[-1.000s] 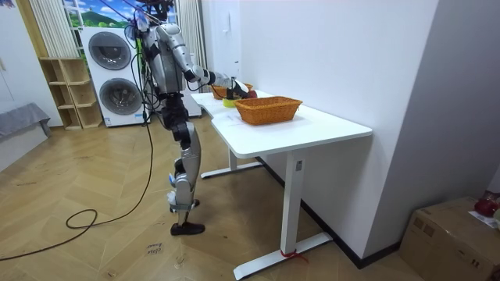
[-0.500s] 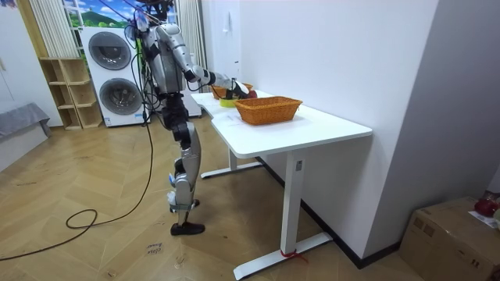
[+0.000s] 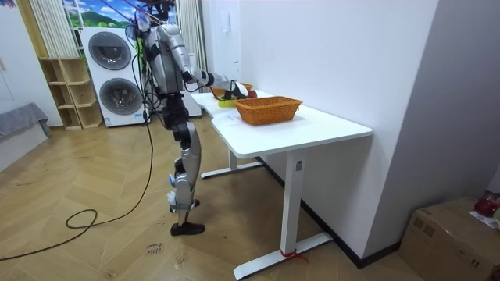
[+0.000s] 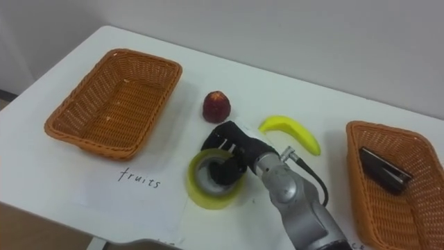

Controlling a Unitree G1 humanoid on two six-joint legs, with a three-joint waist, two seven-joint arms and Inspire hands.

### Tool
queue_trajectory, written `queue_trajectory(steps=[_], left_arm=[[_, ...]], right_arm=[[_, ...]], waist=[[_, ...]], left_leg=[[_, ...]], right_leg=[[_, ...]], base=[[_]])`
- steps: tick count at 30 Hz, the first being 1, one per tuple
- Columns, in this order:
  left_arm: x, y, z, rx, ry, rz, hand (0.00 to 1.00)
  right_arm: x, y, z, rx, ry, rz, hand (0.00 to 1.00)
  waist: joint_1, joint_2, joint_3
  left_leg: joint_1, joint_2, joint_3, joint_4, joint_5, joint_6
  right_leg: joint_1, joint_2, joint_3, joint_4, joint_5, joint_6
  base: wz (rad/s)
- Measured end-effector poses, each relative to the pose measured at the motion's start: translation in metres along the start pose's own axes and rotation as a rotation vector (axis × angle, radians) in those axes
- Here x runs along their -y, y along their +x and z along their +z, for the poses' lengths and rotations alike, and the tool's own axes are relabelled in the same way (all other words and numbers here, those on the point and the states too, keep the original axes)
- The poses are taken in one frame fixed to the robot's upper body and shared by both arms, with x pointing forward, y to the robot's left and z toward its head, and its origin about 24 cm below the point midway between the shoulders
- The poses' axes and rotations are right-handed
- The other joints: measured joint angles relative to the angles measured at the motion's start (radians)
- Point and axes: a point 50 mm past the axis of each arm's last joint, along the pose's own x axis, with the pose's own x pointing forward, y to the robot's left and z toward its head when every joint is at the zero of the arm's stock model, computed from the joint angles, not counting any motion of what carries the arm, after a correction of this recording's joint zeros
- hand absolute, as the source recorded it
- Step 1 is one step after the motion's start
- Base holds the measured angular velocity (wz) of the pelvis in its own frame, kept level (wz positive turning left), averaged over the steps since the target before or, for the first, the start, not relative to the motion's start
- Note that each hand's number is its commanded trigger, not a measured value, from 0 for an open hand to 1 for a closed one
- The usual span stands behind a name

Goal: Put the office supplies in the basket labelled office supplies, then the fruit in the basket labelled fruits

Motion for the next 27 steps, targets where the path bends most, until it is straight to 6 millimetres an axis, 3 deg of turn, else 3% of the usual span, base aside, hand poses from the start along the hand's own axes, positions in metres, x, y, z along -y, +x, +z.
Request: queue_trajectory(steps=[5,8,11,13,16,22,27], left_arm=[[0.001,-0.001,0.003,0.042,-0.024,0.017,0.00],[0.000,-0.001,0.000,0.039,-0.038,0.035,0.00],[0.000,-0.001,-0.001,0.040,-0.042,0.044,0.00],[0.003,-0.003,-0.002,0.036,-0.065,0.042,0.00],[0.004,-0.004,-0.004,0.047,-0.069,0.038,0.00],[0.015,-0.008,-0.019,0.006,-0.079,0.031,0.00],[0.020,-0.010,-0.024,-0.025,-0.093,0.027,0.00]], right_arm=[[0.000,-0.010,-0.005,0.012,0.058,-0.014,1.00],[0.004,-0.015,-0.009,0.011,0.086,-0.031,1.00],[0.017,-0.021,-0.008,0.025,0.078,-0.089,1.00],[0.029,-0.027,-0.005,0.046,0.079,-0.152,1.00],[0.042,-0.035,-0.002,0.074,0.092,-0.230,1.00],[0.067,-0.049,0.014,0.205,0.226,-0.390,1.00],[0.074,-0.053,0.016,0.224,0.263,-0.453,1.00]], waist=[[-0.018,0.020,-0.0003],[-0.044,0.035,0.0062],[-0.066,0.042,0.0037],[-0.075,0.051,-0.0029],[-0.089,0.052,-0.0078],[-0.124,0.053,-0.0080],[-0.133,0.058,-0.0064]], left_leg=[[0.013,0.001,0.015,-0.002,0.000,0.000],[0.020,0.001,0.019,-0.002,0.000,0.001],[0.021,0.003,0.032,-0.009,0.000,0.000],[0.028,0.005,0.045,-0.013,0.000,0.000],[0.033,0.006,0.050,-0.013,0.001,0.000],[0.044,0.008,0.067,-0.018,0.000,0.001],[0.044,0.008,0.067,-0.020,0.000,0.001]], right_leg=[[0.001,0.000,0.027,0.000,0.000,0.000],[0.007,0.000,0.029,0.001,0.000,0.000],[0.002,0.002,0.047,0.001,0.000,0.000],[0.001,0.002,0.054,0.002,0.000,0.000],[0.002,0.003,0.063,0.004,0.000,0.000],[0.003,0.005,0.083,0.005,0.001,0.001],[0.002,0.005,0.084,0.007,0.001,0.001]], base=[[-0.10],[-0.05],[-0.12],[-0.16],[-0.04],[-0.08],[0.00]])
